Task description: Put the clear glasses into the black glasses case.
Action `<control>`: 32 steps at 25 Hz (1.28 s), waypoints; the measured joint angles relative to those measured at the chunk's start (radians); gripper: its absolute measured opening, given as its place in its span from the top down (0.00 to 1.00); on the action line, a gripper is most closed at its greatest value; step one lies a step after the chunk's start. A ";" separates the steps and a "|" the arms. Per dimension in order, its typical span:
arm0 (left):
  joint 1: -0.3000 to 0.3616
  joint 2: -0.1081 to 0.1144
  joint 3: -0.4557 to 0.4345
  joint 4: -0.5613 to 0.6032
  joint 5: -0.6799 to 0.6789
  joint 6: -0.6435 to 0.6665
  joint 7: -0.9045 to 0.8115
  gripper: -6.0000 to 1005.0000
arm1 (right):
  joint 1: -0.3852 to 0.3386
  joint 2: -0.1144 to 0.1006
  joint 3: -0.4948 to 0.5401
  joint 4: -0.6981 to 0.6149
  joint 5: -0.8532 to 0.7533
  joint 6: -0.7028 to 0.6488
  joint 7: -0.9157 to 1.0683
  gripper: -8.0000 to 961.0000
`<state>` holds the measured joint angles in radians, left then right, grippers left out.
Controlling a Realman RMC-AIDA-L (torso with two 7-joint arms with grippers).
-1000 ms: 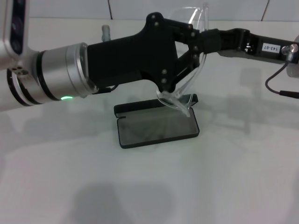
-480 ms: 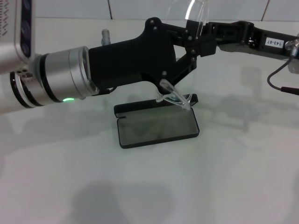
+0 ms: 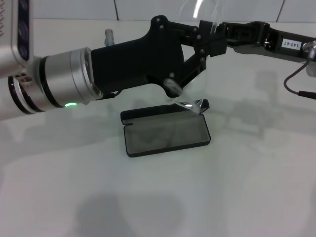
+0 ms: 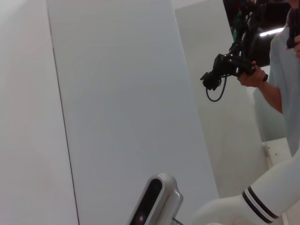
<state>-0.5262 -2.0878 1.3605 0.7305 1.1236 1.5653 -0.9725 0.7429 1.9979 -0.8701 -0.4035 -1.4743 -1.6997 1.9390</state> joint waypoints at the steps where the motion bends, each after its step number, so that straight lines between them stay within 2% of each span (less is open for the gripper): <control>1: 0.002 0.000 0.000 0.005 -0.002 0.002 0.000 0.95 | 0.000 -0.001 0.000 0.000 0.000 0.001 0.000 0.95; 8: 0.031 0.001 -0.012 0.057 -0.008 0.005 -0.007 0.95 | -0.004 -0.005 0.001 0.000 0.002 0.004 -0.001 0.95; 32: 0.026 0.000 -0.006 0.011 0.024 -0.010 -0.001 0.95 | 0.000 0.004 0.001 0.000 0.011 -0.014 -0.001 0.95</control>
<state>-0.5000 -2.0877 1.3546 0.7413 1.1472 1.5553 -0.9740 0.7427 2.0023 -0.8690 -0.4035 -1.4631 -1.7136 1.9385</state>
